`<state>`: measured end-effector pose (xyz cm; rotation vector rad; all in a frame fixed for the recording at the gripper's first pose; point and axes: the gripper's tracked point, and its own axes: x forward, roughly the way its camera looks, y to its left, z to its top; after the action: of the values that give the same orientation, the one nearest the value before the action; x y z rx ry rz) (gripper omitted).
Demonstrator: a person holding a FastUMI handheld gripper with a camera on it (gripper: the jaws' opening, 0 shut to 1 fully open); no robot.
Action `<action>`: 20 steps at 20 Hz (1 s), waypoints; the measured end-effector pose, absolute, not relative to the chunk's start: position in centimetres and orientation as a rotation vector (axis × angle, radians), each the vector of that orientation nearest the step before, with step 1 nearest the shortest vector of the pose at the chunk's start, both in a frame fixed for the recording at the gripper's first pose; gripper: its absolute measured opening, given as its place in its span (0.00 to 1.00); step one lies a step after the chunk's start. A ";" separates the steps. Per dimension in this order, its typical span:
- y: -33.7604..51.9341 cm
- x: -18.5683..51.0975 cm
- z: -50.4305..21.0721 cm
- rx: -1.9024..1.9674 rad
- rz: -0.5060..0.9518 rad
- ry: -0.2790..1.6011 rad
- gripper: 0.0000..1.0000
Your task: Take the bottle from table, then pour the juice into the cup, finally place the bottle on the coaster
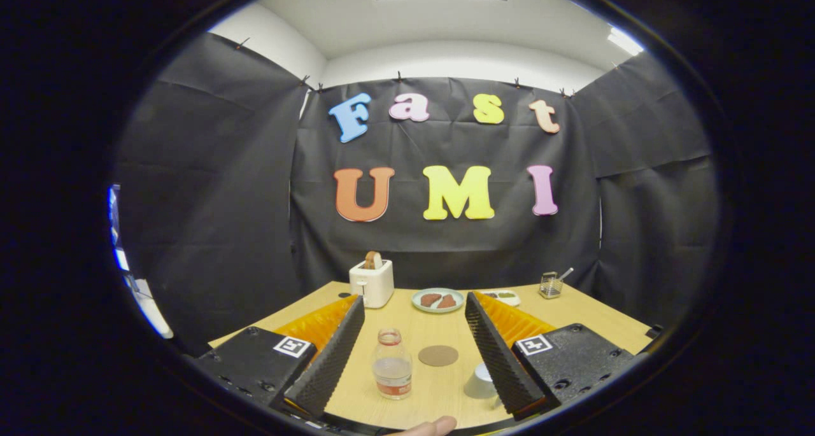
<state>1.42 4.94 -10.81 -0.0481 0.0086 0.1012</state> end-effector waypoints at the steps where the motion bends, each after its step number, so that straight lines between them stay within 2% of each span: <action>1: 5.2 1.7 -11.5 -0.043 0.105 0.009 1.00; 20: 8.0 7.5 -25.9 -0.029 0.078 0.041 1.00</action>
<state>7.49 7.97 -25.90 -0.0294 0.0414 0.0784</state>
